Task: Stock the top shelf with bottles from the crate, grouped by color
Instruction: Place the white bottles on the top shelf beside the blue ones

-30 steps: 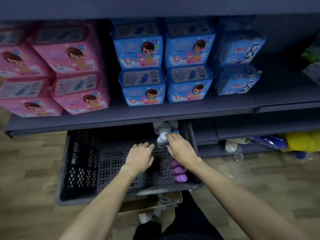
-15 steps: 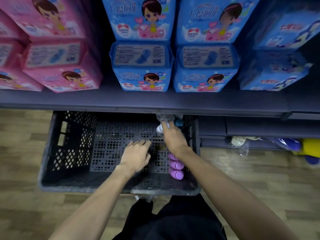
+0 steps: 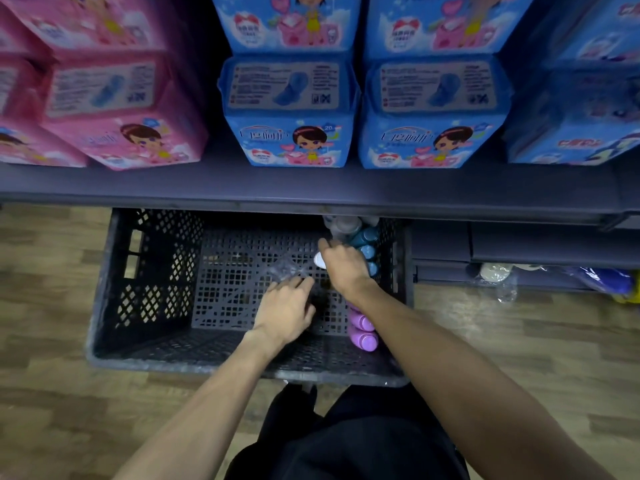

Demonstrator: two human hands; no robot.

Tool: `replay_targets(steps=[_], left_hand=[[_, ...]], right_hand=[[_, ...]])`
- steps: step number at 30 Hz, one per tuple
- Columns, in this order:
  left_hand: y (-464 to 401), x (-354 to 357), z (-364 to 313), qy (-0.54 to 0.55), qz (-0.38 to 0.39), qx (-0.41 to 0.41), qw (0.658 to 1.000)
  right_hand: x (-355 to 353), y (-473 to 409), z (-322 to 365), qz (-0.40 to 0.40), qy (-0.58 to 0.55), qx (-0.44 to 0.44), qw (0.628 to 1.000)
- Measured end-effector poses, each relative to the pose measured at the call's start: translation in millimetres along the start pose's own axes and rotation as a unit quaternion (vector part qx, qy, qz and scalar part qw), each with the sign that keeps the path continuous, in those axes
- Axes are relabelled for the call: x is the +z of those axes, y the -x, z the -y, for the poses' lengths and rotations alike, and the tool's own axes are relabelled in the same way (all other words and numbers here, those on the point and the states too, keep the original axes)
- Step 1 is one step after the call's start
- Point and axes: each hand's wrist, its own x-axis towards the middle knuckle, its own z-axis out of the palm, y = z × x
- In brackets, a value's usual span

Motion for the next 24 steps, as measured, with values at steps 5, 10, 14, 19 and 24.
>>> replay_targets(steps=[5, 10, 14, 19, 24], left_hand=[[9, 0, 5, 0.033, -0.019, -0.013, 0.999], [17, -8, 22, 0.029, -0.037, -0.029, 0.998], [20, -21, 31, 0.036, -0.063, -0.023, 0.997], [29, -39, 38, 0.043, -0.096, -0.002, 0.994], [40, -60, 49, 0.007, -0.14, 0.043, 0.989]], right_hand=[[6, 2, 6, -0.014, -0.014, 0.0, 1.0], [-5, 17, 8, -0.054, -0.044, 0.015, 0.997], [-20, 31, 13, -0.081, -0.065, 0.016, 0.995], [-42, 50, 24, -0.12, -0.083, 0.027, 0.989], [-79, 66, 39, -0.16, -0.071, 0.013, 0.984]])
